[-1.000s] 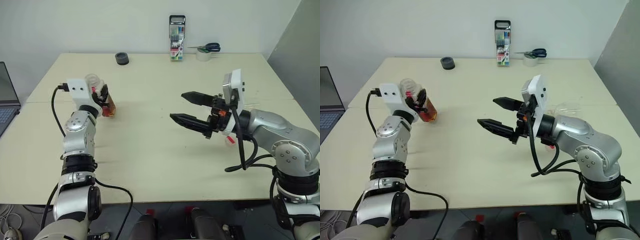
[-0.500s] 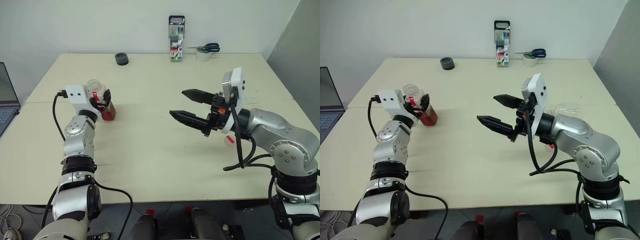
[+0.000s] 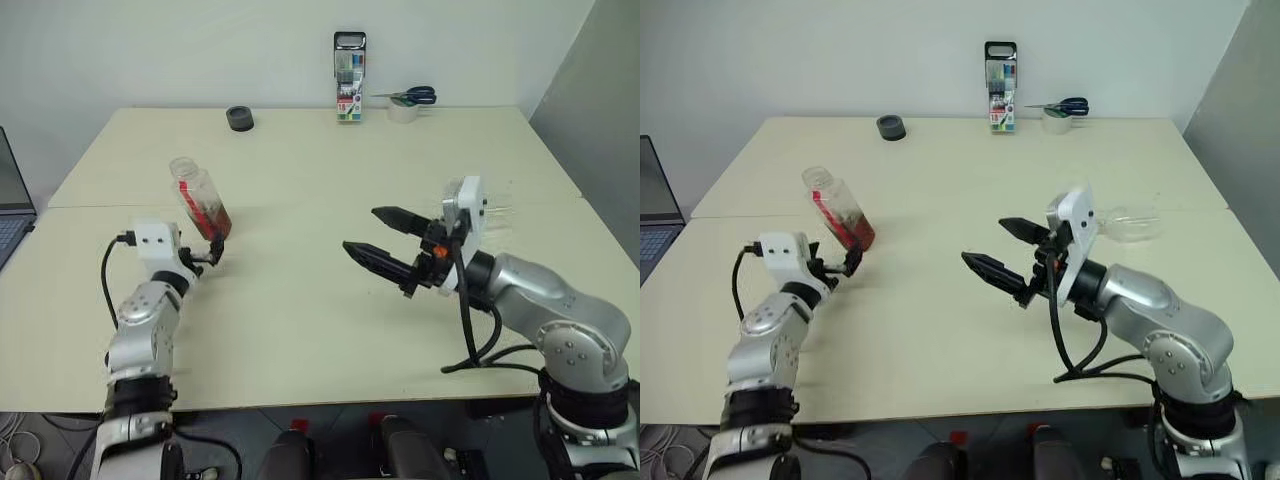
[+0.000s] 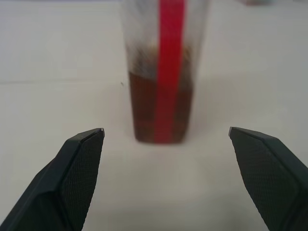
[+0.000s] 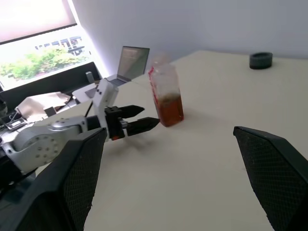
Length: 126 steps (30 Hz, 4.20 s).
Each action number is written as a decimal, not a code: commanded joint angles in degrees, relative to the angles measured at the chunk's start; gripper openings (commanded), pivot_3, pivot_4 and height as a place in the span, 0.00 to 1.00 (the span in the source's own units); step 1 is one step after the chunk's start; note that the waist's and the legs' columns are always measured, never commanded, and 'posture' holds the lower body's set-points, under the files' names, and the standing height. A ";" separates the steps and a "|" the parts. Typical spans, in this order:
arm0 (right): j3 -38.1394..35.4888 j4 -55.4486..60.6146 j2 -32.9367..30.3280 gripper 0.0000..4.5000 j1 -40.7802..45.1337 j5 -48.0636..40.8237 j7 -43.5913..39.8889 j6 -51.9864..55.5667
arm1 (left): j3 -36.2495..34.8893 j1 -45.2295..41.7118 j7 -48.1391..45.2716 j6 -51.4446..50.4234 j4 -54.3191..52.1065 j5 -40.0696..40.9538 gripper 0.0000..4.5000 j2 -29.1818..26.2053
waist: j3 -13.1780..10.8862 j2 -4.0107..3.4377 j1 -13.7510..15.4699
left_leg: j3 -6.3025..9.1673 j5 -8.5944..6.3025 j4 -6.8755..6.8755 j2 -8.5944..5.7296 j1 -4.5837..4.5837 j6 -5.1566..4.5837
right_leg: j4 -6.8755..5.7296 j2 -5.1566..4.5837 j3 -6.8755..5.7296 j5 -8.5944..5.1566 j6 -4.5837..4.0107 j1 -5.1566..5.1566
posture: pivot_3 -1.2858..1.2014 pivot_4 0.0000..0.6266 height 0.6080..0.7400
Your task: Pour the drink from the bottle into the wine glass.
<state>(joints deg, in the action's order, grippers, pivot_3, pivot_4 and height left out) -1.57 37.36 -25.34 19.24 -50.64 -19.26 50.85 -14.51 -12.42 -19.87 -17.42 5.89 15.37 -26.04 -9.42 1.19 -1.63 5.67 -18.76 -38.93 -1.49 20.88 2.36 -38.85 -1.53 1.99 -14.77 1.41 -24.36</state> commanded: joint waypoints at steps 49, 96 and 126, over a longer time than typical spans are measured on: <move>-37.41 -101.68 15.04 1.00 44.51 5.52 26.06 -36.27 | 17.00 -23.93 -40.62 -11.83 -9.52 10.61 0.99 -10.66 | -0.05 -0.17 -2.55 | -0.85 -0.02 0.09 0.19 -0.12 -0.35 | -0.11 0.26 0.38 0.12 -0.07 -0.06 | 0.52 0.24 1.00; -0.01 -78.40 27.55 0.10 28.93 43.15 8.12 -48.90 | 5.41 1.53 -17.35 -10.23 -24.91 9.79 1.00 -4.06 | 0.09 -0.16 -3.41 | -0.79 0.00 0.19 0.30 -0.51 -0.27 | -0.16 0.31 0.45 0.14 -0.12 0.02 | 0.52 0.24 1.00; 1.97 -112.10 41.71 0.10 41.91 50.61 5.35 -70.92 | -6.04 24.78 -5.10 -9.89 -39.62 10.94 1.00 -0.12 | 0.03 -0.25 -1.78 | -0.37 0.06 0.13 0.22 -0.23 -0.13 | -0.07 0.26 0.24 0.17 -0.23 -0.04 | 0.52 0.24 1.00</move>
<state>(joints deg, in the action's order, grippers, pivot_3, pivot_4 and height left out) 1.29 -75.47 9.00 63.07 0.88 -13.69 -18.42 -20.45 12.83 -24.56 -28.20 -33.24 26.19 -25.39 -9.39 0.95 -3.41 5.30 -18.69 -38.80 -1.28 20.65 2.23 -38.91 -1.26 2.22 -14.59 1.18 -24.40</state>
